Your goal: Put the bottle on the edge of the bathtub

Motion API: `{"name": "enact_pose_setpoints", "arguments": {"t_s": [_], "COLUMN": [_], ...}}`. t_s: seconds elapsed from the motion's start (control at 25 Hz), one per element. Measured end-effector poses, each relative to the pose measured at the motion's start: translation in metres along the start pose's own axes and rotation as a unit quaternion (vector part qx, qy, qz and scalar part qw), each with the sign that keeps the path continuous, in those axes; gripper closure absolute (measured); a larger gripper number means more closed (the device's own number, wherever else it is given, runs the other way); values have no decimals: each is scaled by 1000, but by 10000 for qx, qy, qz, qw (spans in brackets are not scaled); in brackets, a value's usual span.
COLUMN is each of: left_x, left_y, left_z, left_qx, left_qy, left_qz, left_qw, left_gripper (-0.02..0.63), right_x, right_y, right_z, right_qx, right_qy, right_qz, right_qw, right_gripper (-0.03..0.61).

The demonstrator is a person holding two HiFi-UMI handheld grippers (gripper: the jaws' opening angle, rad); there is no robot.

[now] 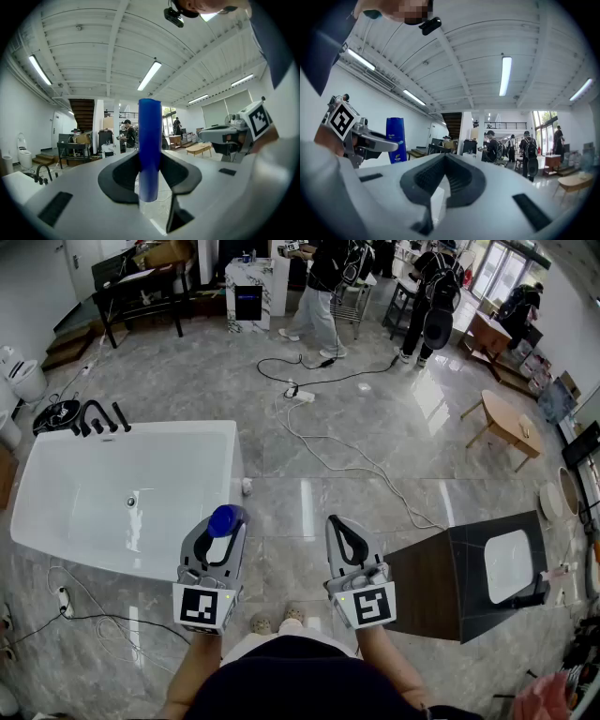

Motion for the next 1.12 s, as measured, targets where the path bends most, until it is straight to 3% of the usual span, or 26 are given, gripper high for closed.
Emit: {"name": "enact_pose_setpoints", "arguments": {"t_s": [0.12, 0.44, 0.76, 1.12], "left_x": [0, -19, -38, -101], "left_y": [-9, -38, -66, -40], "left_z": [-4, -12, -10, 2], "left_qx": [-194, 3, 34, 81], "left_qy": [27, -131, -222, -200], "left_qz": [25, 191, 195, 160], "left_qw": [9998, 9997, 9996, 9996], "left_gripper": [474, 474, 472, 472], "right_x": [7, 18, 24, -27], "right_y": [0, -29, -61, -103], "right_z": [3, 1, 15, 35], "right_qx": [-13, -320, -210, -312], "right_qy": [-51, -161, -218, -22], "right_qz": [-12, 73, -4, 174], "right_qw": [10000, 9993, 9995, 9994], "right_gripper": [578, 578, 578, 578]}}
Point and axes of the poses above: the fingertips, and each gripper's own axes: x backward along the fingers, y to its left, z out of its underside, the point moved 5 cm from there along x, backward along the fingers, and after that the axes turned 5 degrees about -x, right-handed, at the moved point
